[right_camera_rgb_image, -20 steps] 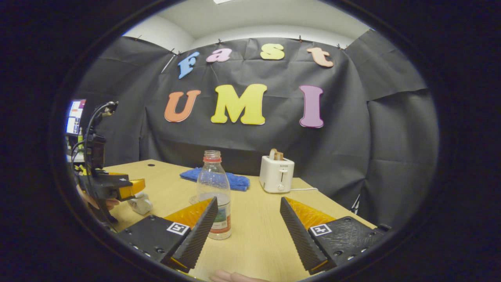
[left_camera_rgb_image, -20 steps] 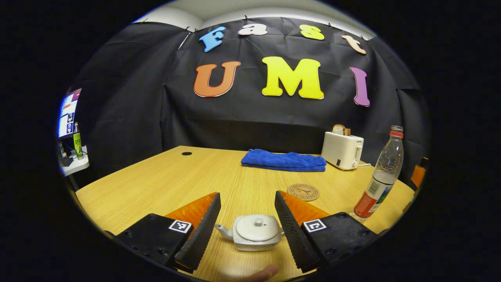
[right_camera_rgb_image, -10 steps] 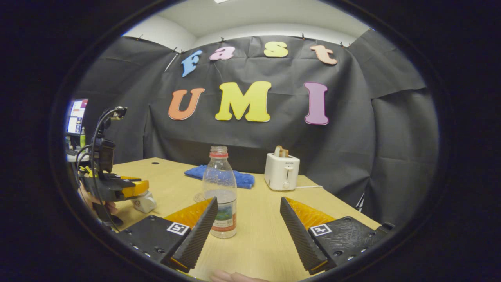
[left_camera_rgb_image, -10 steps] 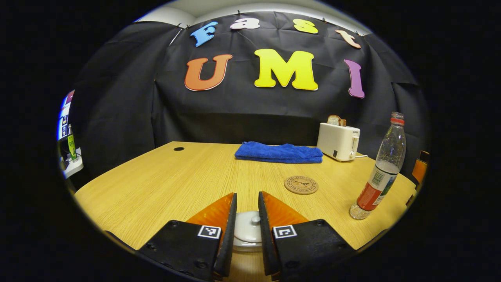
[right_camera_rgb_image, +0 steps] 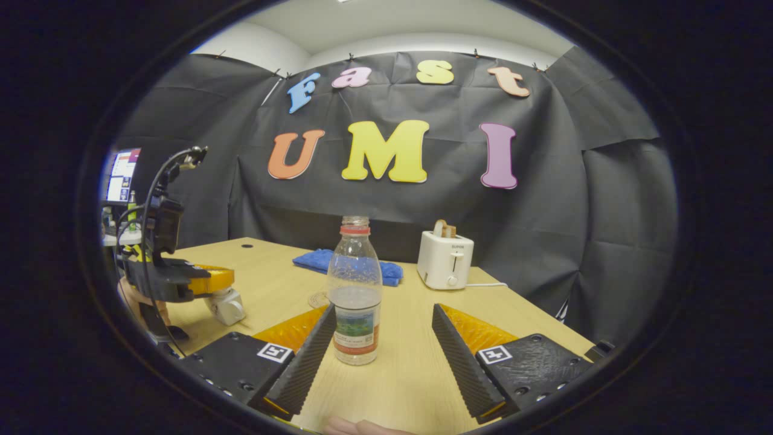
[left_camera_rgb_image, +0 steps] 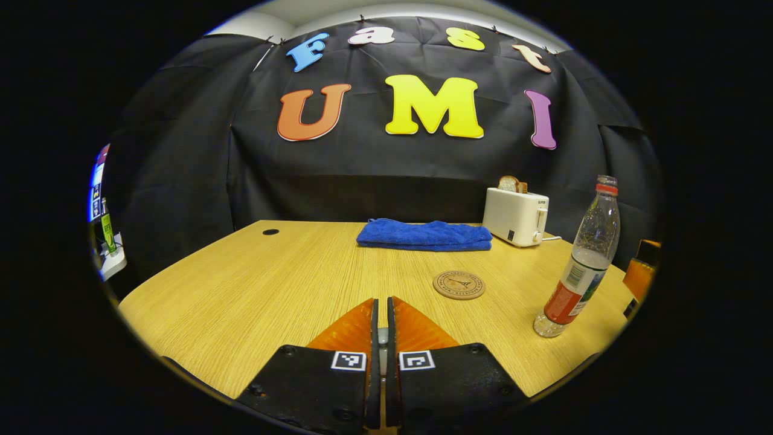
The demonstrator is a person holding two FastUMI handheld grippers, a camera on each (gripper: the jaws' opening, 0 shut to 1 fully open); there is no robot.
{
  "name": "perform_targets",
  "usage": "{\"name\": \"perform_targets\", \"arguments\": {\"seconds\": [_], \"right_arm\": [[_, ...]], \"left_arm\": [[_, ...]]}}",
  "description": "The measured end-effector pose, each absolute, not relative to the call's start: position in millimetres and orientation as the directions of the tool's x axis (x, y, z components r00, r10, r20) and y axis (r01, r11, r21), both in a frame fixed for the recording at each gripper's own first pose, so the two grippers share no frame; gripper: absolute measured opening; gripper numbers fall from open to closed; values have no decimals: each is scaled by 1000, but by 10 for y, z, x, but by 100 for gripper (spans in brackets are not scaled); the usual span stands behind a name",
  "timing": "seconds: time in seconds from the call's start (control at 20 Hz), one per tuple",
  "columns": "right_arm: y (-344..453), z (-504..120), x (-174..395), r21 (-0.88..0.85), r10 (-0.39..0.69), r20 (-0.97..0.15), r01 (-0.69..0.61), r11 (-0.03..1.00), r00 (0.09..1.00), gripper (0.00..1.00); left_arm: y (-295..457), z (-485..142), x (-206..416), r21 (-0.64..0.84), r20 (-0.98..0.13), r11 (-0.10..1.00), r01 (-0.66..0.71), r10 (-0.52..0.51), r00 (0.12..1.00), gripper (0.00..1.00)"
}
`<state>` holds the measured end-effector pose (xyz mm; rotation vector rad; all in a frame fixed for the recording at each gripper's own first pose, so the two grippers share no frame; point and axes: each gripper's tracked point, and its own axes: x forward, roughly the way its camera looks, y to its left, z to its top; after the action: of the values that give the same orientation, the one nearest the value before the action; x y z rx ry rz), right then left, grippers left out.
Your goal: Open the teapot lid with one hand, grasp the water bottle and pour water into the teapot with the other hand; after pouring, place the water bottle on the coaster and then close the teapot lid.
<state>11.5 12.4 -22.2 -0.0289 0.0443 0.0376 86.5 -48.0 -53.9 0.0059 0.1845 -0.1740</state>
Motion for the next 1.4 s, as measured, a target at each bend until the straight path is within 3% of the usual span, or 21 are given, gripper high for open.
{"name": "perform_targets", "arguments": {"seconds": [0.45,0.7,0.95,1.0,1.05,1.15,1.4], "right_arm": [[373,-358,464,-21,70,-86,-72,997,994,96],[424,-345,722,-18,33,-76,-34,999,997,94],[516,-352,942,-21,11,-91,-13,1000,996,99],[491,-364,972,-20,-5,-94,3,1000,996,96],[485,-365,983,-9,-7,-103,6,1000,995,82],[518,-359,992,5,1,-112,-1,1000,994,76],[571,-211,882,-94,1,-92,-10,996,996,75]], "left_arm": [[-337,102,596,-48,-107,981,190,-194,975,6],[-189,244,400,-31,-120,979,201,-203,972,6],[-10,171,307,-29,-127,980,195,-197,972,6],[38,143,306,-31,-133,981,191,-194,972,6],[71,121,302,-34,-137,981,191,-194,971,6],[141,82,301,-42,-142,981,188,-192,971,6],[250,53,288,-55,-144,977,208,-214,966,6]]}}
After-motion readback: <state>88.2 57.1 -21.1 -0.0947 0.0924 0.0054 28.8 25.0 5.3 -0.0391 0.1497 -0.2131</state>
